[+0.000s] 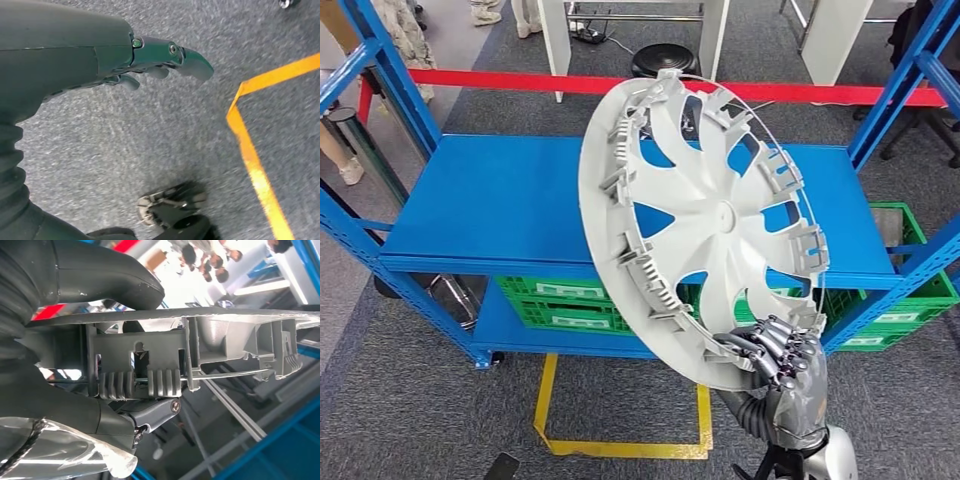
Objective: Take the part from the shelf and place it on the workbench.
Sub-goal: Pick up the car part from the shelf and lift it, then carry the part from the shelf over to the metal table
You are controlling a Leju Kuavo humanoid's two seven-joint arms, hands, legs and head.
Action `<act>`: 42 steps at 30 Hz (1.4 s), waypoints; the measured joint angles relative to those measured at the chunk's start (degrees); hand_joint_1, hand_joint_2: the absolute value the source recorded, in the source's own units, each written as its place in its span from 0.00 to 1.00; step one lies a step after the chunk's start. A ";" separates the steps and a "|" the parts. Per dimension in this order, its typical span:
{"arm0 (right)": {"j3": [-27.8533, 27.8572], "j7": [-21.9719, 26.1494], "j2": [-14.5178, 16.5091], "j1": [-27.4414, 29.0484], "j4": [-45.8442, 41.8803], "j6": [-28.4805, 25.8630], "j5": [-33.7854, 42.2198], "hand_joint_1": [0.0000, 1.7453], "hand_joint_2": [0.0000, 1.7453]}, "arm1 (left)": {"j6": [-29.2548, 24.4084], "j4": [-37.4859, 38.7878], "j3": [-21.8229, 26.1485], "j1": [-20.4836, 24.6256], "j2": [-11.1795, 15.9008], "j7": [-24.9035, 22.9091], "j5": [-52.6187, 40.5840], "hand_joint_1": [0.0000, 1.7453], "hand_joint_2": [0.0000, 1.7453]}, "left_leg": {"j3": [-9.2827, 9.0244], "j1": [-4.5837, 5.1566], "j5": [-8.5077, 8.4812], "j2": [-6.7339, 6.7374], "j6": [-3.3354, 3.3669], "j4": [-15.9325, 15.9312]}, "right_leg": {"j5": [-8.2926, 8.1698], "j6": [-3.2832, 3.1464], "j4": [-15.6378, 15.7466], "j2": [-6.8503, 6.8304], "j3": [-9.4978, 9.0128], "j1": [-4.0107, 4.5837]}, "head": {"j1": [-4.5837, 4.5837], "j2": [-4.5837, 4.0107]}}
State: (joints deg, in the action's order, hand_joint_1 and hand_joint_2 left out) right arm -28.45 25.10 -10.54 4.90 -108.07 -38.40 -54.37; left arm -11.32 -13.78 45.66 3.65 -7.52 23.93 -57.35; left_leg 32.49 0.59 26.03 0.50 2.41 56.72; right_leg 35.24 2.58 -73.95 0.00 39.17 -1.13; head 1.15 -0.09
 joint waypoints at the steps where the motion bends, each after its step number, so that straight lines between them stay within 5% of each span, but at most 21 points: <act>1: 0.09 -0.05 -0.28 0.28 -0.16 0.00 0.22 1.00 1.00 | 0.00 0.01 0.00 -0.02 -0.05 0.00 0.04 0.00 1.00 | 0.83 0.08 -0.50 0.04 -0.05 0.20 | -1.57 -0.07 0.82 -0.01 -1.46 0.02 | 0.01 0.00; 3: 0.21 -0.11 -0.70 0.57 -0.48 0.00 0.49 1.00 1.00 | 0.01 0.01 0.00 0.00 -0.13 0.00 0.13 0.00 1.00 | 2.32 0.19 -1.33 0.07 -0.33 0.77 | -3.99 -0.37 7.41 -0.09 -6.78 0.15 | 0.01 0.00; 6: 0.36 -0.11 -0.99 0.74 -1.03 0.00 0.67 1.00 1.00 | 0.01 0.01 0.00 0.02 -0.22 0.07 0.17 0.00 1.00 | 3.68 0.32 -2.49 0.12 -1.09 1.67 | -2.59 -0.79 16.69 -0.10 -12.63 0.51 | 0.07 0.00; 9: 0.42 -0.11 -1.12 0.99 -1.37 0.00 0.71 1.00 1.00 | 0.00 0.02 0.00 -0.11 -0.20 0.11 0.18 0.00 1.00 | 4.33 0.16 -2.46 0.00 -2.12 2.17 | -3.24 -1.75 17.50 -0.10 -11.77 0.37 | 0.08 0.00; 13: 0.40 -0.12 -1.15 1.19 -1.53 0.00 0.71 1.00 1.00 | 0.01 0.03 -0.01 -0.26 -0.16 0.11 0.23 0.00 1.00 | 6.22 -0.55 8.10 -0.23 -3.73 12.72 | -5.82 -2.85 17.56 -0.33 -9.41 0.11 | 0.28 0.00; 15: 0.40 -0.21 -1.16 1.27 -1.56 0.00 0.71 1.00 1.00 | 0.02 0.03 -0.01 -0.22 -0.17 0.11 0.24 0.00 1.00 | 6.00 -0.91 8.92 -0.23 -4.14 17.47 | -7.17 -2.73 17.28 -0.31 -7.80 0.11 | 0.29 0.00; 16: 0.40 -0.36 -1.21 1.37 -1.57 0.00 0.75 1.00 1.00 | 0.02 0.03 -0.01 -0.21 -0.17 0.11 0.26 0.00 1.00 | 4.77 -1.05 7.45 -0.23 -4.20 17.25 | -7.78 -2.61 17.05 -0.29 -6.81 0.10 | 0.30 0.00; 18: 0.38 -0.92 -1.42 1.76 -1.62 0.00 1.02 1.00 1.00 | 0.02 0.03 -0.01 -0.15 -0.17 0.11 0.31 0.00 1.00 | -0.17 -1.18 4.46 -0.31 -3.99 11.26 | -8.77 -2.25 16.57 -0.26 -5.10 0.08 | 0.31 0.00; 20: 0.38 -1.65 -1.76 2.43 -1.90 0.00 1.52 1.00 1.00 | 0.02 0.04 -0.02 -0.06 -0.22 0.13 0.33 0.00 1.00 | -5.46 -1.05 4.64 -0.52 -3.37 2.95 | -9.70 -1.67 16.26 -0.29 -4.07 0.19 | 0.29 0.00; 22: 0.43 -2.28 -2.11 3.31 -2.34 0.00 1.95 1.00 1.00 | -0.01 0.05 -0.02 -0.04 -0.37 0.14 0.34 0.00 1.00 | -7.08 -0.74 5.62 -0.66 -2.63 -0.72 | -10.80 -0.89 16.37 -0.36 -3.51 0.20 | 0.24 0.00; 24: 0.66 -2.66 -2.48 4.60 -2.79 0.00 2.09 1.00 1.00 | -0.09 0.08 -0.02 -0.25 -0.53 0.13 0.35 0.00 1.00 | -6.22 -0.68 4.82 -0.51 -1.72 -1.03 | -10.94 -0.12 16.33 -0.29 -2.89 -0.01 | 0.21 0.00; 25: 0.86 -2.78 -2.64 5.33 -3.00 0.00 2.09 1.00 1.00 | -0.14 0.09 -0.01 -0.35 -0.60 0.12 0.37 0.00 1.00 | -5.66 -0.68 4.17 -0.39 -1.18 -1.10 | -9.48 0.13 15.47 -0.23 -2.38 -0.08 | 0.14 0.00; 28: 1.54 -3.22 -2.89 6.90 -3.36 0.00 2.23 1.00 1.00 | -0.17 0.11 -0.01 -0.41 -0.83 0.11 0.39 0.00 1.00 | -3.37 -0.39 2.14 -0.17 -0.12 -1.11 | -0.92 0.28 6.92 -0.12 -0.08 -0.05 | -0.15 0.00; 29: 1.72 -3.38 -2.92 7.20 -3.38 0.00 2.32 1.00 1.00 | -0.17 0.11 -0.01 -0.39 -0.90 0.11 0.39 0.00 1.00 | -2.44 -0.20 1.46 -0.14 -0.02 -0.99 | 0.68 0.27 3.40 -0.12 0.38 -0.01 | -0.18 0.00; 31: 1.99 -3.69 -2.99 7.67 -3.43 0.00 2.48 1.00 1.00 | -0.15 0.11 -0.02 -0.36 -0.96 0.11 0.41 0.00 1.00 | -0.36 0.16 0.20 -0.03 0.07 -0.52 | -0.52 0.10 0.06 -0.12 -0.59 0.11 | -0.17 0.00; 33: 2.22 -3.98 -3.01 7.98 -3.49 0.00 2.67 1.00 1.00 | -0.12 0.10 -0.02 -0.29 -0.98 0.10 0.44 0.00 1.00 | 1.62 0.35 -0.81 0.05 -0.05 0.20 | -3.95 -0.41 3.96 -0.13 -5.05 0.36 | -0.17 0.00; 34: 2.33 -4.15 -3.01 8.09 -3.57 0.00 2.79 1.00 1.00 | -0.13 0.10 -0.04 -0.27 -1.00 -0.06 0.39 0.00 1.00 | 2.42 0.49 -1.21 0.05 -0.20 0.63 | -4.29 -0.70 8.21 -0.16 -8.53 0.56 | -0.19 0.00; 36: 2.48 -4.55 -3.01 8.32 -3.86 0.00 3.04 1.00 1.00 | -0.31 0.10 -0.10 -0.34 -1.03 -0.70 0.10 0.00 1.00 | 3.41 0.63 -2.08 0.06 -0.62 1.29 | -2.58 -1.12 16.09 -0.20 -13.97 0.86 | -0.18 0.00; 37: 2.56 -4.74 -3.01 8.57 -4.02 0.00 3.11 1.00 1.00 | -0.42 0.10 -0.15 -0.45 -1.03 -1.03 -0.08 0.00 1.00 | 3.72 0.64 -2.61 0.08 -0.89 1.43 | -1.74 -1.27 18.24 -0.19 -15.10 1.01 | -0.16 0.00; 40: 2.88 -4.92 -3.01 10.04 -4.31 0.00 3.00 1.00 1.00 | -0.58 0.11 -0.31 -1.35 -0.82 -1.25 -0.56 0.00 1.00 | 4.43 0.52 -2.11 -0.10 -1.96 2.02 | -2.61 -2.23 19.03 -0.33 -13.85 0.79 | -0.23 0.00; 42: 3.18 -4.90 -3.01 11.24 -4.57 0.00 2.80 1.00 1.00 | -0.62 0.13 -0.46 -2.12 -0.73 -1.22 -0.81 0.00 1.00 | 5.14 0.12 3.29 -0.29 -2.93 5.97 | -3.86 -2.97 19.09 -0.51 -12.55 0.56 | -0.08 0.00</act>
State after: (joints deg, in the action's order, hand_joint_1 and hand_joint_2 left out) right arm -25.27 20.20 -13.55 16.13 -112.64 -38.40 -51.57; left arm -11.93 -13.65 45.19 1.53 -8.25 22.71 -58.16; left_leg 37.63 0.71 29.32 0.21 -0.51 62.69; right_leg 31.37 -0.39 -54.86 -0.51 26.62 -0.58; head 1.08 -0.09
